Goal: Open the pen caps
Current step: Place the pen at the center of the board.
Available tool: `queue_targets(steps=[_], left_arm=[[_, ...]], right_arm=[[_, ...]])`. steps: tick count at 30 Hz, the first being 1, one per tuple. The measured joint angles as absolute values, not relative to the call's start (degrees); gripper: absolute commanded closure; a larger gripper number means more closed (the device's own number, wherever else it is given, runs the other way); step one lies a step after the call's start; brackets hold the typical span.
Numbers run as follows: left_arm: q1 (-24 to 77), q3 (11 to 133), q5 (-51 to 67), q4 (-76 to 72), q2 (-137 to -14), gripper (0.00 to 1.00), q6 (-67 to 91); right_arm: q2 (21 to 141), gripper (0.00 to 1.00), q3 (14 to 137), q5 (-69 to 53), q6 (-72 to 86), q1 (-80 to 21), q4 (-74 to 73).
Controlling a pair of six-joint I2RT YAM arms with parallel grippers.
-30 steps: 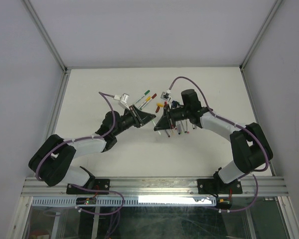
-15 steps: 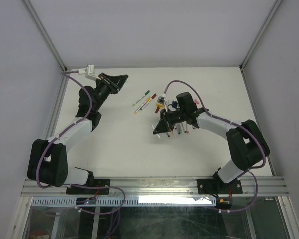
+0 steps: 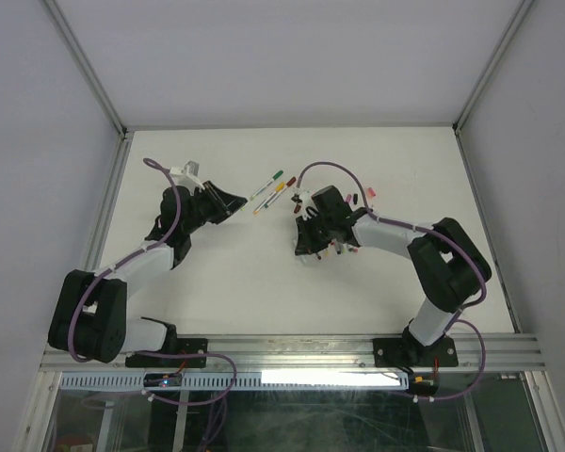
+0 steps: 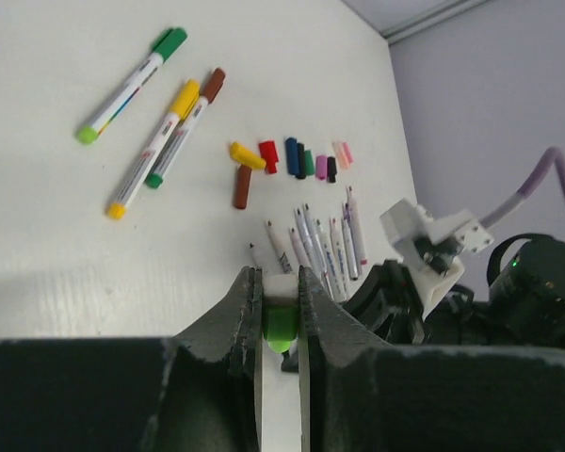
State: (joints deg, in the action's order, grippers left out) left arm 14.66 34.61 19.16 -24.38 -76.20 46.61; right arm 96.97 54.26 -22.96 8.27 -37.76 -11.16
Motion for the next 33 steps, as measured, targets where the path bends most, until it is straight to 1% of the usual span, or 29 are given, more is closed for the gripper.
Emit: queue_targets(steps=[3,9,13,24,27,33], left_arm=[[15.27,32.23,19.14,-23.29,-74.85,1.0,46.59],[17.96,29.98,18.87,-23.18,-73.01,1.0,46.65],[19.29,28.67,18.28,-23.7,-72.82,1.0,46.96],[20.64,26.41,17.91,-23.99,-72.2,1.0,47.42],[20.71,26.41,17.89,-24.03,-72.14,1.0,47.57],[21.78,26.26,17.54,-24.05,-72.12,1.0,48.03]], right_arm=[[97.56,0.98,55.35,-18.33,8.99,-37.8,-11.75],[98.85,0.89,56.66,-13.93,9.26,-38.2,-12.6],[98.96,0.86,56.69,-11.79,9.34,-38.39,-13.34],[100.53,0.8,58.19,-9.82,8.95,-38.5,-14.9],[100.57,0.72,58.3,-9.87,8.93,-38.52,-15.07],[100.6,0.71,58.61,-9.87,8.84,-38.57,-15.38]])
